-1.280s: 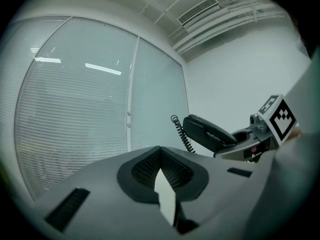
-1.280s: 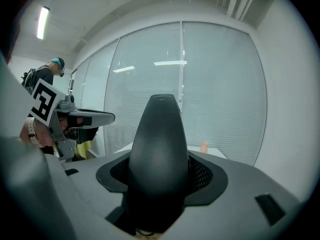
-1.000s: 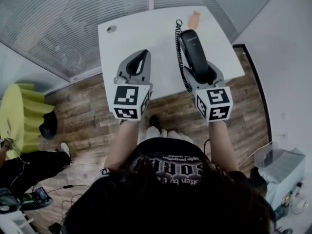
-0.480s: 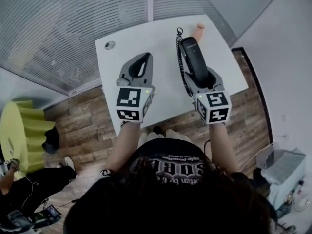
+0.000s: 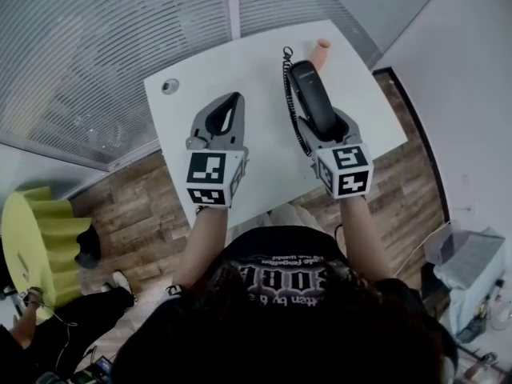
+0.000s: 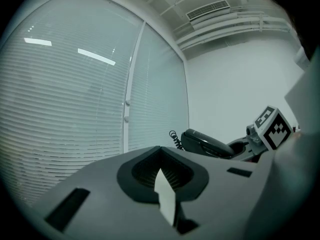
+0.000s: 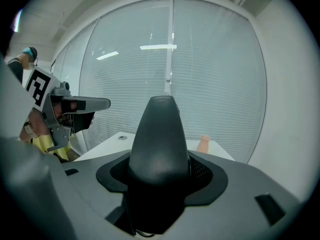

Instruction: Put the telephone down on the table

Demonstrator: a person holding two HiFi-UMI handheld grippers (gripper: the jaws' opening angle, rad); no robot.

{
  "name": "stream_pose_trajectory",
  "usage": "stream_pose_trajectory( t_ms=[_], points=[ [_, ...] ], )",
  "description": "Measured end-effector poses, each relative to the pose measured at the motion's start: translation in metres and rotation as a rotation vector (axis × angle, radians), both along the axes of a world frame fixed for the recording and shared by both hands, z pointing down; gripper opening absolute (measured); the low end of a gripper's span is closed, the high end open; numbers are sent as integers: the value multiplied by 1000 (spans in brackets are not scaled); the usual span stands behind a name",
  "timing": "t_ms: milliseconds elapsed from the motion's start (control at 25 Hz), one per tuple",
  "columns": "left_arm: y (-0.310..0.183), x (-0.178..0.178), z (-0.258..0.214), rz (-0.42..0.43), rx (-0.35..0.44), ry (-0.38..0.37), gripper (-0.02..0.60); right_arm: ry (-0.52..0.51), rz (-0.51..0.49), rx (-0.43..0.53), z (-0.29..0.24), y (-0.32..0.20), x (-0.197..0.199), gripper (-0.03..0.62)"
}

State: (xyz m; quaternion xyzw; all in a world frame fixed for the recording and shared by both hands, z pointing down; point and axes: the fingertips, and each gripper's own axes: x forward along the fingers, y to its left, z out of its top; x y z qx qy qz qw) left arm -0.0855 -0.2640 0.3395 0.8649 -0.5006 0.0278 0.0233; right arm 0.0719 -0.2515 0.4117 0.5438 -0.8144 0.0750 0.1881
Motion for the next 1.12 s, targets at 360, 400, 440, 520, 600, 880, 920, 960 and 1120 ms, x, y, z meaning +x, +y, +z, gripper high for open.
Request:
stream_pose_trajectory(
  t_ms=[360, 400, 440, 520, 600, 880, 920, 960, 1120],
  points=[
    [-32, 4, 10, -19, -19, -15, 3, 15, -3, -43, 22, -33, 8, 284],
    [-36, 3, 10, -24, -20, -17, 3, 15, -5, -45, 24, -38, 8, 284],
    [-41, 3, 10, -29, -23, -20, 3, 17, -7, -48, 26, -44, 8, 284],
    [-49, 3, 14, -33, -41, -19, 3, 19, -12, -54, 29, -55, 8, 284],
    [-56, 4, 17, -36, -54, -12, 3, 19, -16, -59, 35, -64, 9, 284],
    [-80, 9, 31, -60, -86, -36, 3, 9, -31, -113, 65, -98, 16, 284],
    [-83, 9, 32, -66, -90, -40, 3, 10, -29, -121, 70, -103, 18, 284],
    [-86, 9, 34, -72, -93, -43, 3, 14, -28, -126, 74, -107, 19, 284],
    [-96, 5, 39, -96, -109, -39, 3, 39, -37, -152, 93, -120, 21, 284]
  ],
)
